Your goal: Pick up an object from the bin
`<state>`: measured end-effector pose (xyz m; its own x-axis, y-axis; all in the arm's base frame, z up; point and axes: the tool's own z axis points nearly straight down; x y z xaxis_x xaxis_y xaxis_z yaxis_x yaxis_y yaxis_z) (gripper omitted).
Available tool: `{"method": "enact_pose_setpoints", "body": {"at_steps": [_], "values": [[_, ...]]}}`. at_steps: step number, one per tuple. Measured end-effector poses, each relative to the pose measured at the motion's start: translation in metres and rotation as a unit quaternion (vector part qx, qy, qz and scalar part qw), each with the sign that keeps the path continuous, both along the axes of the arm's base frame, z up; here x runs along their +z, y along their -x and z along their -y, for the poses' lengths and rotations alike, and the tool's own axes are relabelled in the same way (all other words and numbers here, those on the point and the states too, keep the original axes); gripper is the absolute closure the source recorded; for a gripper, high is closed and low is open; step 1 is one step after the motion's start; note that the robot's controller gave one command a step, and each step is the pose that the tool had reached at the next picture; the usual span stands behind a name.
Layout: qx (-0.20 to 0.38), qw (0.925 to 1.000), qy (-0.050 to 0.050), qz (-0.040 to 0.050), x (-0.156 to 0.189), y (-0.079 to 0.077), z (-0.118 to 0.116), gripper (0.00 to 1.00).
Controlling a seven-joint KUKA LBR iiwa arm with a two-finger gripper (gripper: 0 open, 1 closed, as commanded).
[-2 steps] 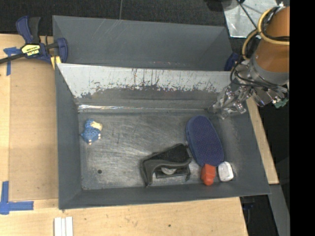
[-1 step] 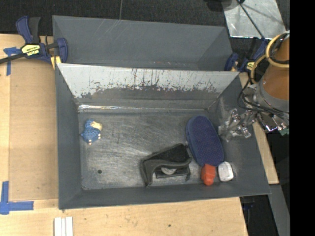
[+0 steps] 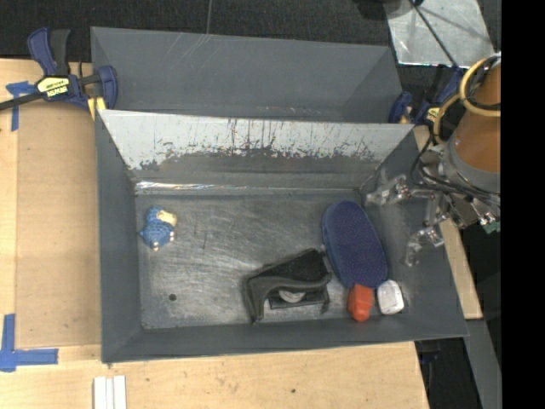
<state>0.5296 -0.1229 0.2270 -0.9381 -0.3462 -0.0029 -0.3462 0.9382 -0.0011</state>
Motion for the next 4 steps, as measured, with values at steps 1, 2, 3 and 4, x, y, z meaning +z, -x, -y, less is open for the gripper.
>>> {"method": "enact_pose_setpoints", "body": {"at_steps": [1, 2, 3, 4], "values": [[0.032, 0.9995, -0.001, -0.0028, -0.146, -0.002, -0.042, 0.00], [0.184, 0.9829, 0.002, 0.0017, -0.142, -0.006, -0.056, 0.00], [0.185, 0.9827, 0.001, 0.0011, -0.142, -0.006, -0.057, 1.00], [0.223, 0.9748, 0.004, 0.0031, 0.011, 0.027, 0.017, 1.00]]}}
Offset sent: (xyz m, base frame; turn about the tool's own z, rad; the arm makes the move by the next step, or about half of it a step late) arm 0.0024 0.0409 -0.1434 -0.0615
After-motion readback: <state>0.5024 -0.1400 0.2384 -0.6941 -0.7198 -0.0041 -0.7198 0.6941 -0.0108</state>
